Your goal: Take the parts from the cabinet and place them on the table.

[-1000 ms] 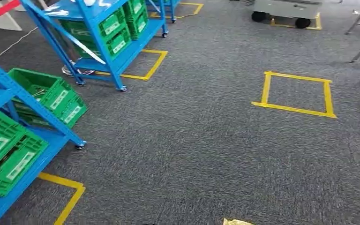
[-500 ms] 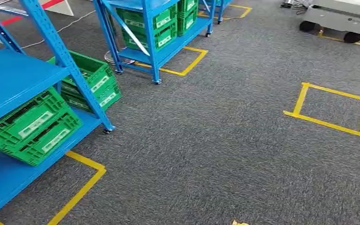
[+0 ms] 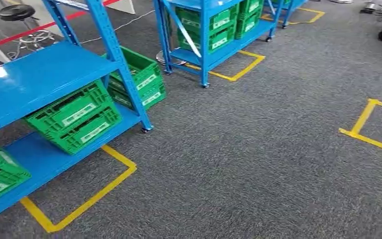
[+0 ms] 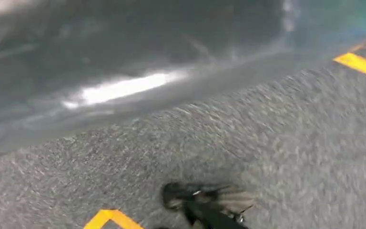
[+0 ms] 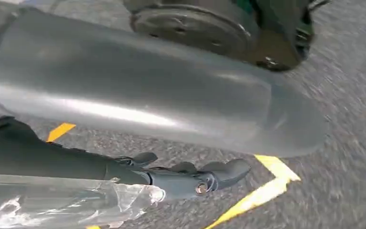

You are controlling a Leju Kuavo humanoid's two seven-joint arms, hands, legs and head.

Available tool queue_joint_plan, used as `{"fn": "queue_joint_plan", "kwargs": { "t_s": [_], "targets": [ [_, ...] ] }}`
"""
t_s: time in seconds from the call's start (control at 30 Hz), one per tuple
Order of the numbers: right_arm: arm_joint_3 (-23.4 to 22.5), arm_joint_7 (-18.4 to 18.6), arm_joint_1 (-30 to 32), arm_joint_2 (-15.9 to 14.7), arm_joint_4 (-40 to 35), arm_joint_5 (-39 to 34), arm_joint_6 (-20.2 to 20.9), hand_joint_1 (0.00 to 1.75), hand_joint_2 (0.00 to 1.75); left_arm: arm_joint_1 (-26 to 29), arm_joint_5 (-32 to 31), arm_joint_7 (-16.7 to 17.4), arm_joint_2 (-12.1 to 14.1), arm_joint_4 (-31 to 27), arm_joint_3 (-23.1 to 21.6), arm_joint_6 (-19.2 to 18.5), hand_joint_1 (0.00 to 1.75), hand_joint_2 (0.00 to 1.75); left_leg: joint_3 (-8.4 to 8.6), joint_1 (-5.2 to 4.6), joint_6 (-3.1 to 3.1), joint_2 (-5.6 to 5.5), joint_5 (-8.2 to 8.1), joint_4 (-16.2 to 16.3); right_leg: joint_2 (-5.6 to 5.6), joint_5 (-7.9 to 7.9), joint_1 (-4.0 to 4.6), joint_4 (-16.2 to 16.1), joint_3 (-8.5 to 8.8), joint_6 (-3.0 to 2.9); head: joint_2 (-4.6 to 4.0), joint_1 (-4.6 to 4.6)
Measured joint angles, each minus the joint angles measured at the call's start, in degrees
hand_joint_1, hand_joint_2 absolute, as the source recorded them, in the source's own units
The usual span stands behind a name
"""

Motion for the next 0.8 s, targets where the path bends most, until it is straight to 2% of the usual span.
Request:
{"fn": "queue_joint_plan", "kwargs": {
  "t_s": [0.03,0.07,0.1,0.13,0.17,0.2,0.23,0.3,0.33,0.37,0.4,0.43,0.47,0.5,0.53,0.57,0.6,0.63,0.67,0.7,0.73,0.8],
  "targets": [
    [0.0,0.0,0.0,0.0,0.0,0.1,0.0,0.00,0.00,0.2,0.2,-0.3,0.4,0.9,0.0,1.0,0.00,0.00,0.53,0.07,-0.09,0.08,0.55,0.1,-0.86,0.03,0.00,0.0,-0.07,0.05,0.00,-0.02],
    [0.0,0.0,-0.1,0.0,0.0,0.1,0.1,0.00,0.00,0.3,0.2,-0.5,0.8,1.8,0.0,1.6,0.00,0.00,2.33,0.13,-0.15,0.22,2.30,-2.4,-1.67,0.04,-0.01,0.0,-0.07,0.10,0.00,-0.04],
    [0.0,0.0,-0.1,0.0,0.0,0.1,0.1,0.00,0.00,0.3,0.2,-0.5,1.2,2.3,0.0,1.8,0.00,0.00,5.25,0.15,-0.15,0.78,4.63,-7.0,-2.53,0.00,-0.02,0.0,0.04,0.16,0.00,0.00],
    [0.1,0.0,-0.2,0.0,0.0,0.1,0.1,0.00,0.00,0.2,0.2,-0.6,1.5,2.8,0.0,2.0,0.00,0.00,8.66,0.15,-0.06,1.99,6.72,-12.6,-3.26,-0.12,-0.03,0.0,0.28,0.35,0.00,-0.04],
    [0.1,0.0,-0.2,0.0,-0.1,0.1,0.2,0.00,0.00,0.2,0.2,-0.7,1.6,3.3,0.0,2.1,0.00,0.00,11.49,0.05,0.15,5.31,7.36,-17.0,-3.87,-0.28,0.21,0.0,0.64,0.60,0.00,-0.07],
    [0.1,-0.1,-0.1,0.0,-0.2,0.1,0.2,0.00,0.00,0.0,0.2,-0.7,1.9,3.8,0.0,2.3,0.00,0.00,12.14,-0.45,0.62,5.93,7.32,-18.2,-4.36,-0.48,0.53,0.3,0.44,0.97,0.00,-0.18],
    [0.1,-0.1,-0.3,0.0,-0.3,0.0,0.3,0.00,0.00,0.0,0.2,-0.7,2.1,4.2,0.0,2.6,0.00,0.00,11.77,-0.41,1.18,5.25,7.16,-18.2,-4.96,-0.47,0.69,0.3,0.74,1.21,0.00,0.40],
    [0.3,-0.1,-0.5,0.0,-0.4,0.0,0.4,0.00,0.00,0.1,0.2,-0.9,2.6,4.9,0.0,2.8,0.00,0.00,11.18,-0.52,2.00,4.06,6.99,-18.3,-6.04,-0.44,0.64,0.2,1.44,1.72,0.00,0.39],
    [0.5,-0.1,-0.5,0.0,-0.6,0.0,0.4,0.00,0.00,0.1,0.2,-1.0,2.7,5.2,0.0,2.9,0.00,0.00,11.33,-0.09,2.57,3.22,7.35,-18.7,-6.08,-0.88,0.54,0.3,1.27,2.19,0.00,0.20],
    [0.5,-0.2,-0.5,0.0,-0.8,0.0,0.4,0.00,0.00,0.1,0.2,-1.1,2.8,5.5,0.0,2.9,0.00,0.00,11.15,0.03,2.76,2.65,7.47,-18.8,-2.42,-1.92,0.35,1.5,0.50,2.64,0.00,0.66],
    [0.6,-0.2,-0.5,0.0,-0.8,0.0,0.4,0.00,0.00,0.0,0.1,-1.1,2.9,5.7,0.0,3.0,0.00,0.00,10.96,0.04,3.18,2.09,7.58,-18.7,0.34,-3.97,0.15,5.1,-1.04,2.80,0.02,0.94],
    [0.7,-0.2,-0.3,0.0,-0.8,0.0,0.4,0.00,0.00,-0.3,0.1,-1.2,2.9,6.0,0.0,3.0,0.00,0.00,10.75,0.04,3.39,1.20,7.68,-18.7,1.64,-6.33,0.06,10.3,-3.56,2.94,0.00,0.94],
    [0.7,-0.2,-0.1,0.0,-0.8,0.0,0.4,0.00,0.00,-0.4,0.1,-1.2,2.9,6.3,0.0,3.0,0.00,0.00,10.56,0.01,3.48,0.32,7.75,-18.7,2.20,-8.29,0.08,15.6,-6.27,3.01,0.00,1.09],
    [0.7,-0.2,0.0,0.0,-0.8,0.0,0.5,0.00,0.00,-0.4,0.1,-1.3,3.0,6.4,0.0,3.0,0.00,0.00,10.50,-0.02,3.54,-0.53,7.80,-18.7,2.36,-9.09,0.10,19.2,-8.32,3.04,0.00,1.20],
    [0.7,-0.2,0.0,0.0,-0.8,0.0,0.5,0.00,0.00,-0.3,0.1,-1.3,3.0,6.5,0.0,3.0,0.00,0.00,10.53,-0.02,3.53,-1.33,7.84,-18.7,2.39,-8.27,0.08,19.7,-8.98,3.00,0.00,1.22],
    [0.7,-0.2,0.0,0.0,-0.8,0.0,0.5,0.00,0.00,-0.3,0.1,-1.3,3.1,6.6,0.0,3.0,0.00,0.00,10.60,-0.02,3.49,-2.18,7.86,-18.7,2.43,-6.17,0.08,17.6,-8.30,2.88,0.00,1.20],
    [0.7,-0.2,0.0,0.0,-0.8,0.0,0.5,0.00,0.00,-0.2,0.1,-1.3,3.2,6.8,0.0,3.0,0.00,0.00,10.68,0.00,3.44,-3.03,7.89,-18.6,2.67,-3.33,0.04,13.3,-6.56,2.79,0.00,1.25],
    [0.7,-0.2,0.1,0.0,-0.8,-0.1,0.5,0.00,0.00,-0.2,0.1,-1.3,3.2,6.9,0.0,3.0,0.00,0.00,10.76,0.04,3.33,-3.90,7.89,-18.5,3.54,-0.41,-0.07,7.9,-4.19,2.63,0.00,1.22],
    [0.7,-0.2,0.1,0.0,-0.8,-0.1,0.5,0.00,0.00,-0.3,0.1,-1.3,3.2,7.0,0.0,3.0,0.00,0.00,10.64,0.08,3.06,-4.62,7.85,-18.4,6.81,1.18,-0.43,2.8,-2.07,2.60,0.00,1.29],
    [0.8,-0.2,0.1,0.0,-0.8,-0.1,0.6,0.00,0.00,-0.4,0.1,-1.3,3.3,7.0,0.0,3.0,0.00,0.00,10.24,-0.30,2.63,-5.33,7.81,-17.9,9.24,0.37,-0.84,1.4,-1.58,2.64,0.00,1.27],
    [0.9,-0.2,0.1,0.0,-0.8,-0.2,0.6,0.00,0.00,-0.5,0.1,-1.3,3.4,7.1,0.0,3.0,0.00,0.00,9.80,-0.10,2.22,-5.99,8.10,-18.0,8.56,0.31,-0.67,1.7,-1.69,2.48,0.00,1.05],
    [0.9,-0.2,0.2,0.0,-0.9,-0.2,0.6,0.00,0.00,-0.2,0.1,-1.3,3.4,7.1,0.0,3.0,0.00,0.00,9.13,0.34,1.34,-7.38,8.63,-18.1,7.38,0.41,-0.28,1.9,-1.52,1.80,0.00,1.27]
  ]
}}
